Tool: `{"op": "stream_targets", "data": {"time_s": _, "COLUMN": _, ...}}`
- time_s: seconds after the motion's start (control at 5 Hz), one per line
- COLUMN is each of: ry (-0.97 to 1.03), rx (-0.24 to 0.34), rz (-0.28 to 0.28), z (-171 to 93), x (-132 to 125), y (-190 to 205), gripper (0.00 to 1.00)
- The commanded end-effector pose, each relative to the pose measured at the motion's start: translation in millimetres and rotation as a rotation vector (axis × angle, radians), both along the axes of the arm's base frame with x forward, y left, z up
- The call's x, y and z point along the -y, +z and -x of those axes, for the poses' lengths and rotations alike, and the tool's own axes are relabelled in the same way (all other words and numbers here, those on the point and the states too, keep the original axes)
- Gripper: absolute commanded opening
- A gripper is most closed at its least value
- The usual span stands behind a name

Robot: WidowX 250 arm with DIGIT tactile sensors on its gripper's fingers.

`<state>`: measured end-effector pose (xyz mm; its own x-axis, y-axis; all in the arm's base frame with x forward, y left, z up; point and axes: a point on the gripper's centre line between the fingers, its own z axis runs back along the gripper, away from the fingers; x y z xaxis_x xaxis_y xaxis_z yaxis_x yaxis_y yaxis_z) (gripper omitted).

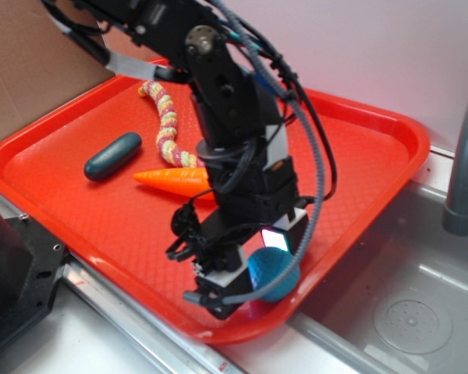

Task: Grab the blue ball.

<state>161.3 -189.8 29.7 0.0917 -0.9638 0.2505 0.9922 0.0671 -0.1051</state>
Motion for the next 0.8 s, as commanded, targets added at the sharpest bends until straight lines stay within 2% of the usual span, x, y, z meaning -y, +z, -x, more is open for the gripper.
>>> {"op": "stream_targets", "data": {"time_s": 0.0, "ry": 0.037, "rx": 0.011, "rz": 0.035, "z": -1, "x": 5, "y": 10, "gripper": 0.0}}
{"op": "stream_targets", "data": {"time_s": 0.2, "ry": 0.086, "rx": -0.016, "rz": 0.048, "z": -2, "x": -5, "y": 15, "gripper": 0.0}}
{"op": "stream_targets", "data": {"time_s": 0.6, "ry": 0.573, "rx": -0.008, "rz": -0.109, "z": -8, "x": -65, "y": 66, "gripper": 0.0}}
